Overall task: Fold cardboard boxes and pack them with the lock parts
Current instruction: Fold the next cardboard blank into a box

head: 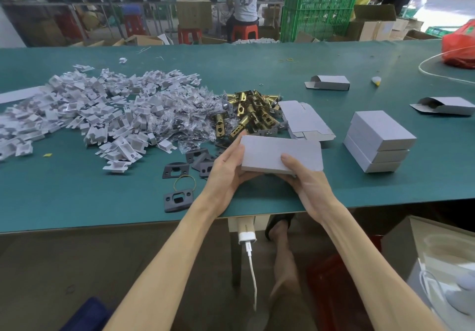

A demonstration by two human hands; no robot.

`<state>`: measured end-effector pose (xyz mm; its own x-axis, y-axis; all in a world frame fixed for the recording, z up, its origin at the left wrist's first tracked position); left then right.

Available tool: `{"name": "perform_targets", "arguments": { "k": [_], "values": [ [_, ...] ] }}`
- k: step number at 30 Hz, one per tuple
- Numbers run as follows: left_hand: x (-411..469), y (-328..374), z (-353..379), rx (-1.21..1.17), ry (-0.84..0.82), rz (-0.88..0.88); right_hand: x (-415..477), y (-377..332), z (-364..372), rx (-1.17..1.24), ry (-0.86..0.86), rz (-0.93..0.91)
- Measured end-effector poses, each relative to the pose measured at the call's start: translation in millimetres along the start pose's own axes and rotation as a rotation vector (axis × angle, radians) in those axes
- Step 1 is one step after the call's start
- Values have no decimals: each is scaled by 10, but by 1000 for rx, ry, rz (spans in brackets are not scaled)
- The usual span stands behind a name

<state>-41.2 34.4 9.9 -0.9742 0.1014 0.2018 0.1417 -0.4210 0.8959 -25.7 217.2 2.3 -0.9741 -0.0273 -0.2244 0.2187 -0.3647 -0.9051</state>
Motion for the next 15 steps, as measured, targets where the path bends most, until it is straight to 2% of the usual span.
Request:
{"name": "perform_targets", "arguments": {
  "k": [6, 15],
  "values": [
    [-2, -75, -25, 162, 20, 0, -4, 29, 41, -107, 11, 6],
    [17, -96, -30, 202, 70, -14, 22, 31, 17, -107, -26, 29]
  ]
}}
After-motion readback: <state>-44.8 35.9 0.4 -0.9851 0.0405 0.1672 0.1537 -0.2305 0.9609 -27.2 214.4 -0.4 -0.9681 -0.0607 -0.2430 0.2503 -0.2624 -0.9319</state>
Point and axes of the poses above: each hand's wrist, its own x-axis towards the middle knuckle, its own z-axis out of the palm, y = z × x, the point moved 5 cm from there along x, towards the middle knuckle, and after that the axes turned 12 degrees about z, right-handed, at the moved point
